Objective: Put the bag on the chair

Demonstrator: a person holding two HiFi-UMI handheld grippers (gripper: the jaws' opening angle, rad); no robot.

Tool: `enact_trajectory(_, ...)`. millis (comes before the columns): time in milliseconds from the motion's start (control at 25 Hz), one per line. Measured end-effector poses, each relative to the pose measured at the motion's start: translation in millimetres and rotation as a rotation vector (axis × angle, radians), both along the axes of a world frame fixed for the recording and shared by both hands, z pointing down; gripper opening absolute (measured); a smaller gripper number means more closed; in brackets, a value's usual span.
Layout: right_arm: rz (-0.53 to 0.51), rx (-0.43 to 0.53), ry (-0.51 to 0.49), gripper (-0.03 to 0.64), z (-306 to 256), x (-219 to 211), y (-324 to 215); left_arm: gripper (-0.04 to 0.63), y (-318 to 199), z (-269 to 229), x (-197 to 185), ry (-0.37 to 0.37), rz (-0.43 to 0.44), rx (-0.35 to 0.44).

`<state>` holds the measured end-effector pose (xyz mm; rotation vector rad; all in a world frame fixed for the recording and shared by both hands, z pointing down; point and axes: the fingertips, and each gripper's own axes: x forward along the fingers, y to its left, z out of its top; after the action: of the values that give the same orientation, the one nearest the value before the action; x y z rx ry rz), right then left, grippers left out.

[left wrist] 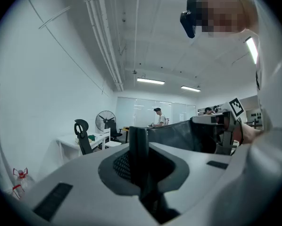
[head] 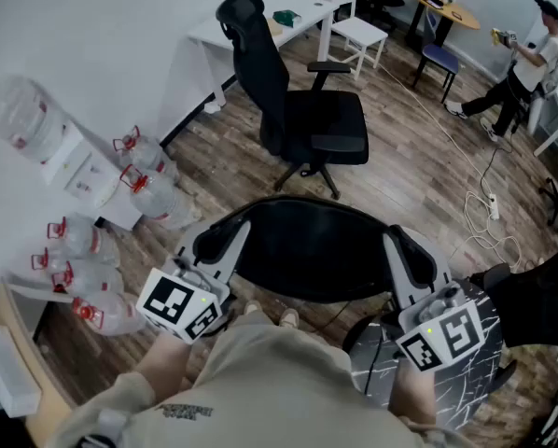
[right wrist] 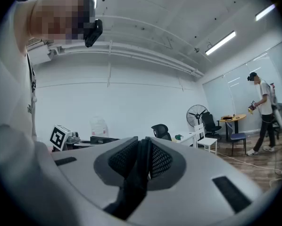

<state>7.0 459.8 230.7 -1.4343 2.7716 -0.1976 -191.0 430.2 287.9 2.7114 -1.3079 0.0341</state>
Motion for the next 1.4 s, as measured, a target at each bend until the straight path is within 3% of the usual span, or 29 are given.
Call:
enact_trajectory(880, 0.028, -0.01, -0.033, 0.067, 9.2, 24.1, 14.4, 0.051, 14.1, -0.7, 23.0, -0.039, -0.003, 0.027)
enact_trajectory(1400, 0.052, -0.041, -0.038, 0.067, 19.3, 38.9, -15.4, 0.051, -18.1, 11.3, 38.6, -0.029, 0.035, -0.006)
